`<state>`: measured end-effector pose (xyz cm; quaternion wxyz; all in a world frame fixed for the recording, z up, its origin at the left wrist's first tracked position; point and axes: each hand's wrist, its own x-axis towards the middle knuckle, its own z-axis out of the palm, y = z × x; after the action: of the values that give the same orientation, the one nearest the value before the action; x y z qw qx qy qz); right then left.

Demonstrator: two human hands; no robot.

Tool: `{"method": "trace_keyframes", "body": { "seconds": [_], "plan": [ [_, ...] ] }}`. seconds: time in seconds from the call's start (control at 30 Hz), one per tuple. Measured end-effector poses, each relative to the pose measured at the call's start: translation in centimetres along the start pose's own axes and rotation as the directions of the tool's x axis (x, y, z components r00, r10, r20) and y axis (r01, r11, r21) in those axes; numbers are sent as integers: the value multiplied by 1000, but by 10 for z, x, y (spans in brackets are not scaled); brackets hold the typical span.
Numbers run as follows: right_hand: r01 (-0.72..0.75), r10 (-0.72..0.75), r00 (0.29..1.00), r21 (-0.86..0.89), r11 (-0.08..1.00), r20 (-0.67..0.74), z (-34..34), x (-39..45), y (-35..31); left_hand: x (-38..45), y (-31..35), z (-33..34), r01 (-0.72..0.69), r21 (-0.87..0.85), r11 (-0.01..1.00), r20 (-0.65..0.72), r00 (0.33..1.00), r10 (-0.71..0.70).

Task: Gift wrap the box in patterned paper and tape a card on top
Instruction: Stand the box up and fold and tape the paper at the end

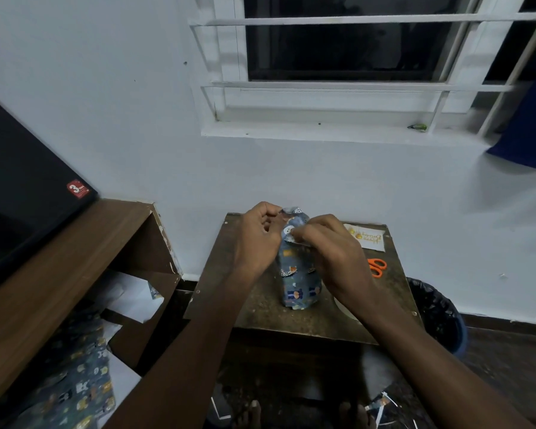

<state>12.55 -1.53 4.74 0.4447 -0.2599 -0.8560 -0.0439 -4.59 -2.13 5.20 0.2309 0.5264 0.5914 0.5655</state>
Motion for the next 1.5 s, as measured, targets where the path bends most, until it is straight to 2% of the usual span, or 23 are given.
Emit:
{"method": "trace_keyframes", "body": {
  "seconds": [0.17,0.33,0.5,0.6,0.67,0.77,0.8,0.9,1.03,1.1,1.23,1.37,1.5],
  "plan": [
    [58,-73,993,-152,987,-95,3,-6,-2,-3,4,-6,-11,103,995,130,992,-2],
    [57,-72,994,-176,983,-80,4,-8,-2,-1,2,-10,78,-54,995,300,952,-59],
    [8,-8,1000,-46,999,4,1,-8,-2,6,-5,-13,-69,31,997,384,922,52],
    [27,-26,1000,-77,997,14,2,-9,-1,6,-3,-15,-109,23,994,412,907,90],
    [40,-39,999,-98,994,17,2,-10,-1,6,2,-17,-40,-66,997,432,900,65],
    [67,-66,998,-69,995,22,1,-9,-3,8,15,-20,168,-200,965,400,913,-76],
    [85,-83,996,-67,994,27,0,-9,-4,10,19,-20,188,-167,968,365,924,-116],
    [130,-129,991,-89,987,21,2,-8,-5,19,28,-17,131,106,986,254,955,-154],
    [175,-171,984,-139,975,44,7,-8,-6,24,52,-12,194,347,918,281,912,-299],
    [210,-203,977,-163,964,58,9,-7,-7,25,59,-9,166,485,859,283,899,-334],
    [265,-258,964,-218,939,60,8,-3,-12,24,66,-6,107,666,738,146,952,-269],
    [245,-229,969,-234,941,91,9,-3,-14,19,73,-7,-72,725,685,244,957,-158],
    [260,-231,960,-197,945,160,10,-2,-15,18,75,-7,-186,739,648,308,948,-79]
  ]
}}
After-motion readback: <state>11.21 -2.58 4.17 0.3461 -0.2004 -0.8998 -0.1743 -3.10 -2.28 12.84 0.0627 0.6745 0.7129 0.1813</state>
